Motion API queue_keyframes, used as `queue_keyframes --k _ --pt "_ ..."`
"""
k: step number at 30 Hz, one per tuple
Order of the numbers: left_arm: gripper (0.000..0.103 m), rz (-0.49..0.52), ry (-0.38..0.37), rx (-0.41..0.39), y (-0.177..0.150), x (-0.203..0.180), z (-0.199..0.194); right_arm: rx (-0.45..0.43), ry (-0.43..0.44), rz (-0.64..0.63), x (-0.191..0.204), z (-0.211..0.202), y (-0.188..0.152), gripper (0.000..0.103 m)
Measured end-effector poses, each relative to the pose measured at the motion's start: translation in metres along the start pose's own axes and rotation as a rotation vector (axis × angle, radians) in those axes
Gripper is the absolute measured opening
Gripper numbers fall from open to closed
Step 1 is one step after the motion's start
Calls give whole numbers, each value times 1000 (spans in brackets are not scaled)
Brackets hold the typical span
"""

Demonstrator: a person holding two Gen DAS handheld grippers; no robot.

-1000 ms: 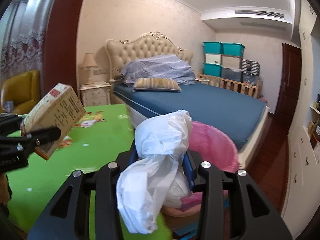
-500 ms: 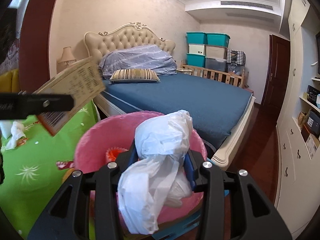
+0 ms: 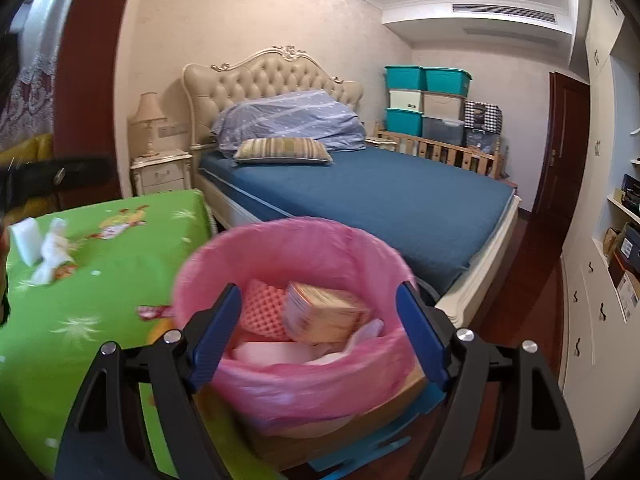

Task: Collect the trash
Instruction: 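Drop the plastic bag into the pink bin with the right tool while the left drops the box, then move both open tools back over the table toward the foam block and tissue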

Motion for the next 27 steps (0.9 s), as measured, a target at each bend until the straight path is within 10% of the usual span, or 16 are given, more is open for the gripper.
queue_keyframes --k 15,27 --pt "90 -46 400 -95 -86 154 -194 -58 175 -72 202 -62 31 93" --pt "90 -112 564 -88 -111 234 -244 11 257 -191 328 -51 14 94"
Point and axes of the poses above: each gripper's, at about its wrist camera, not at the fingertips, and z roughly the way its jaws point, x to its left, y to its top, the point moved 7 cm from there along z, roughly the way its jaws point, and after that the axes turned 4 degrees about -x, right-handed, at the moved point
